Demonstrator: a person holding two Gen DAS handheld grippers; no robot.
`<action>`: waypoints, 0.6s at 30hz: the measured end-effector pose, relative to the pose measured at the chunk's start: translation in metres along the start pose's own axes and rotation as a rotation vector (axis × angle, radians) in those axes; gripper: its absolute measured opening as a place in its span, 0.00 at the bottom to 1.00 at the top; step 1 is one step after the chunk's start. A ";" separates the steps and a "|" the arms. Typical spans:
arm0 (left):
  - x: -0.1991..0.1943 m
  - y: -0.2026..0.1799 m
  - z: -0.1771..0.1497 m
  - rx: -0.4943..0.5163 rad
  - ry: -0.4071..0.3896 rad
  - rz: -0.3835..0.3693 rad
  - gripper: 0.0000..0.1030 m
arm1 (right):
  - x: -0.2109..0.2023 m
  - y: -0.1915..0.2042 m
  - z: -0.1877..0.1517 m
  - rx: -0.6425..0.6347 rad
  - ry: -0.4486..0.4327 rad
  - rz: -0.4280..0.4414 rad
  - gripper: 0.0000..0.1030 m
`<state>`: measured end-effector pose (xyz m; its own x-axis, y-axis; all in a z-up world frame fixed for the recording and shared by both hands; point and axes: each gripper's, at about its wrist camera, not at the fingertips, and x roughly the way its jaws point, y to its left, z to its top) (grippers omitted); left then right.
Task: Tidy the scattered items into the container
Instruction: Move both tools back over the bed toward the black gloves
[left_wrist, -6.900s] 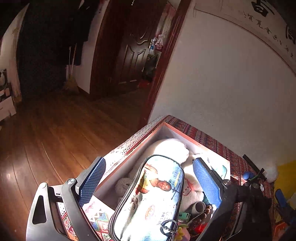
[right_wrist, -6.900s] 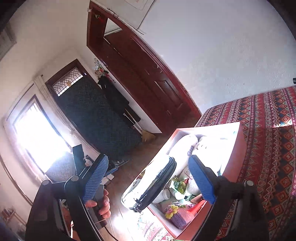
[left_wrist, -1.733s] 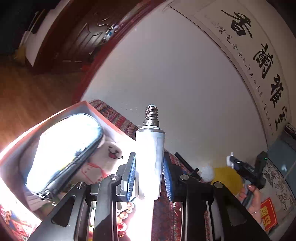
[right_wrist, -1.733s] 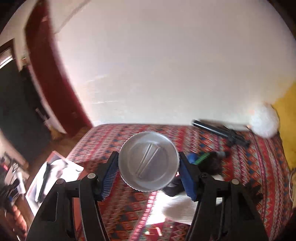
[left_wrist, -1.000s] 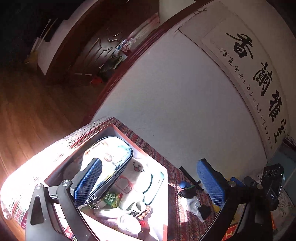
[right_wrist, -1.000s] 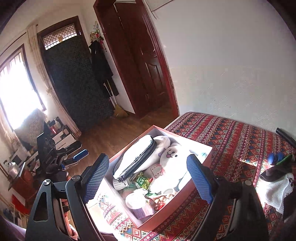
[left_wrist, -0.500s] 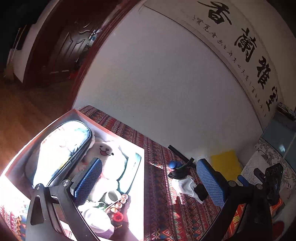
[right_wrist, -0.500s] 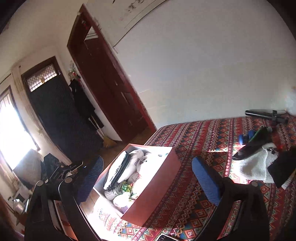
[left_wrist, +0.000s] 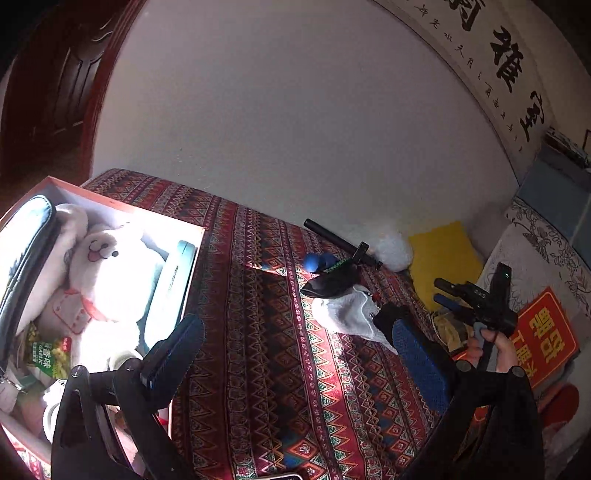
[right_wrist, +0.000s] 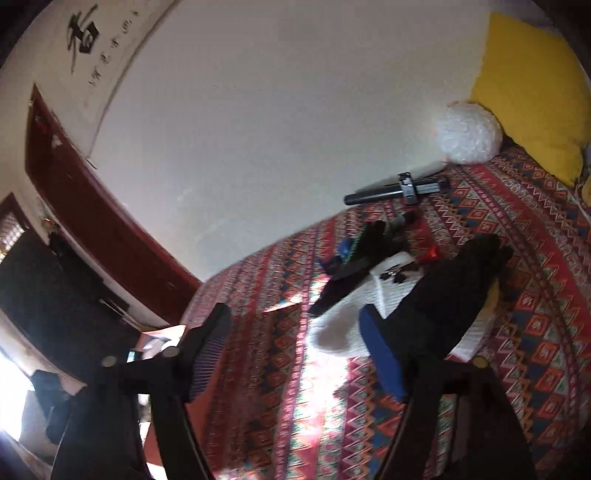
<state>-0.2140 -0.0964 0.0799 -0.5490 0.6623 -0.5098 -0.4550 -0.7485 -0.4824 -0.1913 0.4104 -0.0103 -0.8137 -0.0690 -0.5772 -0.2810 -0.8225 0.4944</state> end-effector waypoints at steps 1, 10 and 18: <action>0.004 -0.002 -0.001 0.010 0.009 0.007 1.00 | 0.020 -0.012 0.011 -0.001 0.036 -0.044 0.55; 0.025 0.016 -0.001 -0.010 0.050 0.074 0.99 | 0.165 -0.119 0.045 0.141 0.239 -0.364 0.53; 0.039 0.024 -0.001 -0.016 0.080 0.096 0.99 | 0.210 -0.135 0.034 0.056 0.340 -0.433 0.47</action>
<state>-0.2454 -0.0889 0.0478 -0.5314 0.5886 -0.6092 -0.3911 -0.8084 -0.4399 -0.3417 0.5259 -0.1759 -0.4105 0.0826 -0.9081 -0.5874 -0.7857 0.1941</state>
